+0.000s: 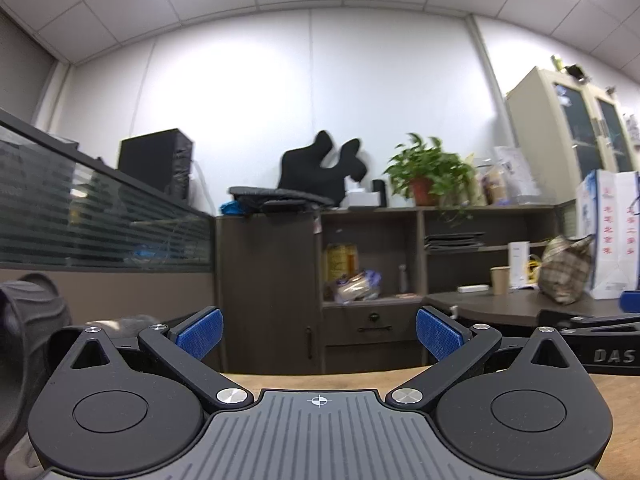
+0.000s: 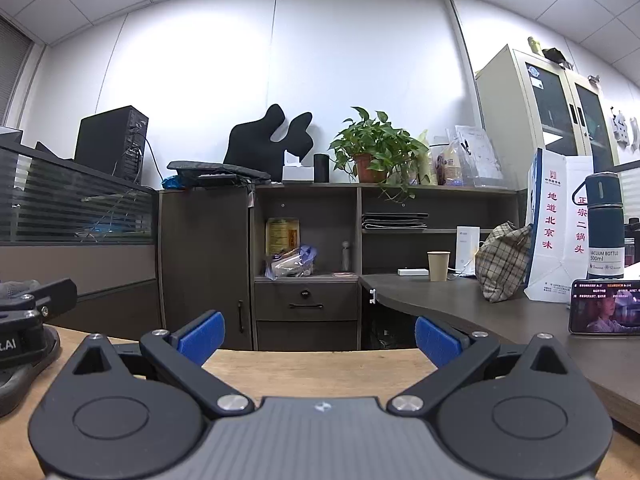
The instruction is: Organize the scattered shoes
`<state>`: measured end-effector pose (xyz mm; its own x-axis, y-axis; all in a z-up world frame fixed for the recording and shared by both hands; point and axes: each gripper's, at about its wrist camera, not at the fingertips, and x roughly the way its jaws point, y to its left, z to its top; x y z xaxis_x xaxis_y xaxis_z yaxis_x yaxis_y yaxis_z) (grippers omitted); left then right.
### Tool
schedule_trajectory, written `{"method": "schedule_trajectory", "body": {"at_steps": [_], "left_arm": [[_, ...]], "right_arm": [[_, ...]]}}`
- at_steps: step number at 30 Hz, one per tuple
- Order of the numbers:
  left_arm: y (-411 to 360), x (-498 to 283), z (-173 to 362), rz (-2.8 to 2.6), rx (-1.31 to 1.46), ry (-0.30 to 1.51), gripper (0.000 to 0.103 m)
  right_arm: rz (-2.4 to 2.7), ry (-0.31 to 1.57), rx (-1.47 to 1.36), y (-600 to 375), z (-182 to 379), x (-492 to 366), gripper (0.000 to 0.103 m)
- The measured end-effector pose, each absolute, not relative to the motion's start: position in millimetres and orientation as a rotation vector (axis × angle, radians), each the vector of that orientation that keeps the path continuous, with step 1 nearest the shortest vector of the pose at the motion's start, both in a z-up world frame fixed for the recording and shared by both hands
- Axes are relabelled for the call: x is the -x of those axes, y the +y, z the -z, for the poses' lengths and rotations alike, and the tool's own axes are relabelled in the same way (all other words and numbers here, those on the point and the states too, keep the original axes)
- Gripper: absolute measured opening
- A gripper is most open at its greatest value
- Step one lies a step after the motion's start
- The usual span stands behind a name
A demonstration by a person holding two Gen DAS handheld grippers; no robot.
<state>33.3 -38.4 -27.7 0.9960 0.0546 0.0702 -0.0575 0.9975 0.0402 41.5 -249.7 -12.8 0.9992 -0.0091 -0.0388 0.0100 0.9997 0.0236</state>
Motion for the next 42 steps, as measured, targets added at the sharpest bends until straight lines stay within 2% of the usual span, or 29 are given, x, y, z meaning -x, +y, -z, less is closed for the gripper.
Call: {"method": "schedule_trajectory", "body": {"at_steps": [6,16,19,42], "left_arm": [[-36,-41,29,-0.067,-0.029,-0.018,0.103],[-34,-44,28,-0.075,-0.027,-0.004,0.103],[-34,-45,27,-0.076,-0.028,-0.001,0.103],[-35,-47,30,-0.134,-0.031,0.03,0.103]], "right_arm": [[0.007,0.037,-0.026,-251,16,-43,0.103],[0.006,0.037,-0.029,-254,19,-46,0.103],[0.004,0.024,-0.042,-257,34,-42,0.103],[0.005,0.023,-0.04,-260,36,-41,0.103]]}}
